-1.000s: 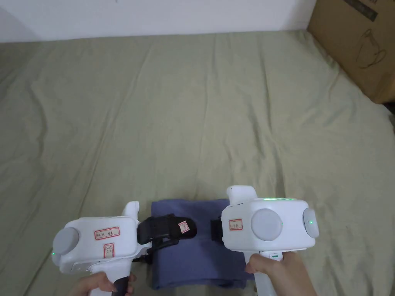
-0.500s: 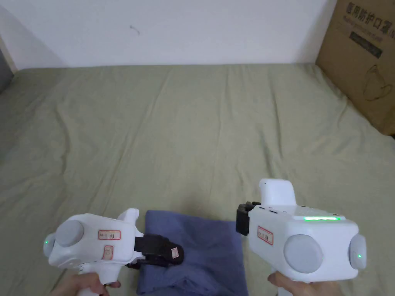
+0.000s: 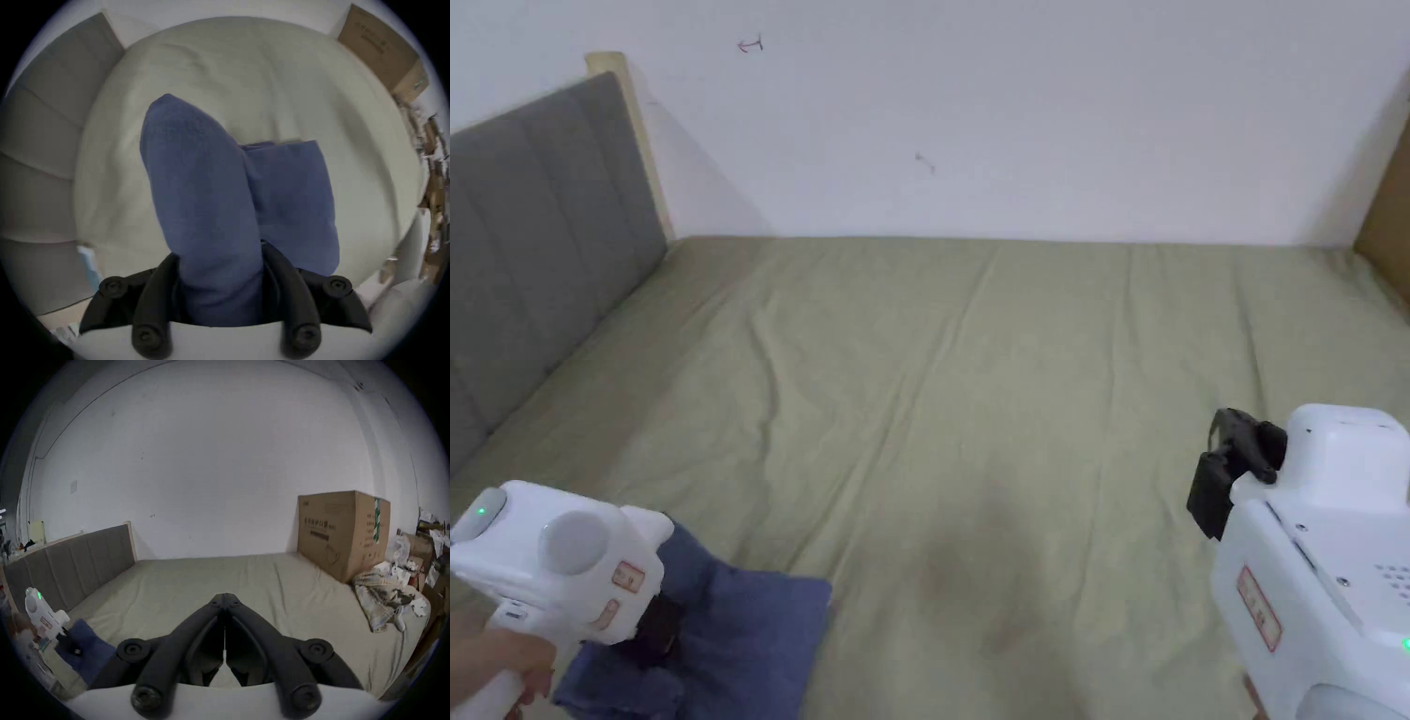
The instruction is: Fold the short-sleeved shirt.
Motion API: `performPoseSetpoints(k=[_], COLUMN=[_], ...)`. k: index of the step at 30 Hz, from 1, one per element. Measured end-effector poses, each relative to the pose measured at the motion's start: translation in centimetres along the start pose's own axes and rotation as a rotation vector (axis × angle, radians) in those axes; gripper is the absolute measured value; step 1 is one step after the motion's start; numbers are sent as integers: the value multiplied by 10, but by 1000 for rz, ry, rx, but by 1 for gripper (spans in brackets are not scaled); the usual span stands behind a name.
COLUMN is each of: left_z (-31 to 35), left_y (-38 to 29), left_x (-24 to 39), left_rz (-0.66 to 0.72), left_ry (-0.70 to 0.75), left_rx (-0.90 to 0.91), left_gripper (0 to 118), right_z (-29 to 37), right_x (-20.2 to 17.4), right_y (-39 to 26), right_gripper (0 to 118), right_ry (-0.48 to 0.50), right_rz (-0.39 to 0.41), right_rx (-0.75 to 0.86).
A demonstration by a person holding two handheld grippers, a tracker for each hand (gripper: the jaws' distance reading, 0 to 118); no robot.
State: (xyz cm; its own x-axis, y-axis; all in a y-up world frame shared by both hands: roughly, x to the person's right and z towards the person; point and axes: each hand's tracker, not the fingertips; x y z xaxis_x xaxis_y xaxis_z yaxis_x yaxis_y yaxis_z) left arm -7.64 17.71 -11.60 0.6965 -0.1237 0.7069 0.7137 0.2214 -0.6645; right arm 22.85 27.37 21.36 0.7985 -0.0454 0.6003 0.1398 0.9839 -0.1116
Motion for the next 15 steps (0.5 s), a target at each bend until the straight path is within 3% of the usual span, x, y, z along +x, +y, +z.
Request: performPoseSetpoints(k=[9,10,11,12,13,15], left_z=[-28,-31,-33,-35,-34,-28], left_y=[-15,-16,-18,-20,-22,-23], left_x=[-61,-64,-66,-69,-71,-73], left_rz=[8,46,56,57,65,104], left_ry=[350,319,323,333,340,332], left_rx=[-24,-10,0,15,30,57], left_gripper=[29,38,56,89,105,106], right_z=[-7,-8,-10,-11,-12,-14], right_x=[-14,-14,-14,-14,-13,-14], right_y=[-12,-14,-15,-15,-16,-17], right_gripper=[1,2,2,2,1,2], right_ry=[-19,-20,-18,-15,-12,-12], right_rz=[7,6,1,-6,-10,-3], right_rx=[3,-3,-10,-18,-23,-27])
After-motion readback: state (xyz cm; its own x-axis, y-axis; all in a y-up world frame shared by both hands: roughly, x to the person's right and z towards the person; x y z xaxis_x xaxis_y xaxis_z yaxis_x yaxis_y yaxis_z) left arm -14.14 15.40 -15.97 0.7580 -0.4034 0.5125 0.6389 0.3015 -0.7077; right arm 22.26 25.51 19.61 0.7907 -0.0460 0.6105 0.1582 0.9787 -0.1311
